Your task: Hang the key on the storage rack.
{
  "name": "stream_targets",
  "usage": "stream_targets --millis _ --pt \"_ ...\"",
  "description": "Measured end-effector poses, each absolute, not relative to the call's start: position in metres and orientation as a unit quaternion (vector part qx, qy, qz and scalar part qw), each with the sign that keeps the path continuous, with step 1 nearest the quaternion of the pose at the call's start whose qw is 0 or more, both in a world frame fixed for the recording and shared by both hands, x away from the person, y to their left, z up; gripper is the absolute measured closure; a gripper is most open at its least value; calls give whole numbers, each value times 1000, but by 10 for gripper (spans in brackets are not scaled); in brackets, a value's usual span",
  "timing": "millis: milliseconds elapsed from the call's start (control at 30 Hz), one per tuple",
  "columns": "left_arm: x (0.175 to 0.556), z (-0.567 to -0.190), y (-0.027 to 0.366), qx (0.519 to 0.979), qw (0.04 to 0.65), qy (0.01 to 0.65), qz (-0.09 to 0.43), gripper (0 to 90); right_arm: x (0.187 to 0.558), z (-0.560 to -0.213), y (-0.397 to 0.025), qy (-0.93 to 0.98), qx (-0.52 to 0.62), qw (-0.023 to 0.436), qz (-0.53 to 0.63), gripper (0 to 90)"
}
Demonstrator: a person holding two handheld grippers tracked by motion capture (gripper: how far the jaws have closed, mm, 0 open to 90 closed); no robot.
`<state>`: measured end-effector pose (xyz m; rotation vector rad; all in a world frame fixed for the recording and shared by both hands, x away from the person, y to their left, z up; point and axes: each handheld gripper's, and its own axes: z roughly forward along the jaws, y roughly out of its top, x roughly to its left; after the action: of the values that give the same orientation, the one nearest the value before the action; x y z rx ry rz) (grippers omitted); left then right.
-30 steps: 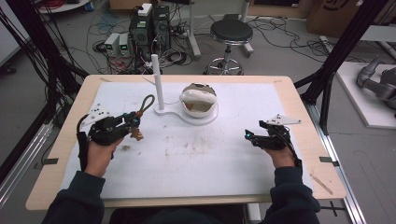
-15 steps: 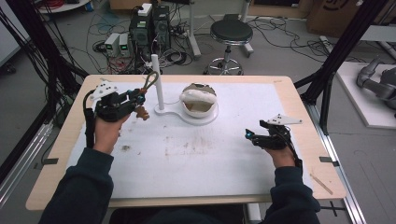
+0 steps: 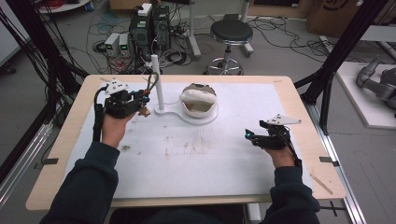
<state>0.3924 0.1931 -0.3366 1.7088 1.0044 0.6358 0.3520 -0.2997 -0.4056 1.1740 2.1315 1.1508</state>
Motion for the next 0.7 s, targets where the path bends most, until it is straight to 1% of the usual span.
stream_targets --millis 200,267,300,333,400,500,633,700 --pt "396 -341 191 713 497 420 261 692 352 -406 -300 772 425 225 417 262" --pt "396 -344 191 712 500 421 256 618 352 -405 -300 771 425 224 418 262" --pt "396 -346 192 709 503 423 254 618 352 -405 -300 771 425 224 418 262" --pt "396 -348 194 705 508 427 251 516 352 -406 -301 771 425 224 417 262" --pt "394 -353 199 695 521 430 247 502 352 -406 -300 771 425 224 418 262" --pt "391 -360 207 687 528 438 241 381 352 -406 -300 772 424 225 417 262" --pt "384 -369 219 674 543 440 241 258 352 -405 -300 771 424 226 417 262" --pt "380 -373 224 670 549 437 241 246 352 -405 -300 772 424 225 418 262"
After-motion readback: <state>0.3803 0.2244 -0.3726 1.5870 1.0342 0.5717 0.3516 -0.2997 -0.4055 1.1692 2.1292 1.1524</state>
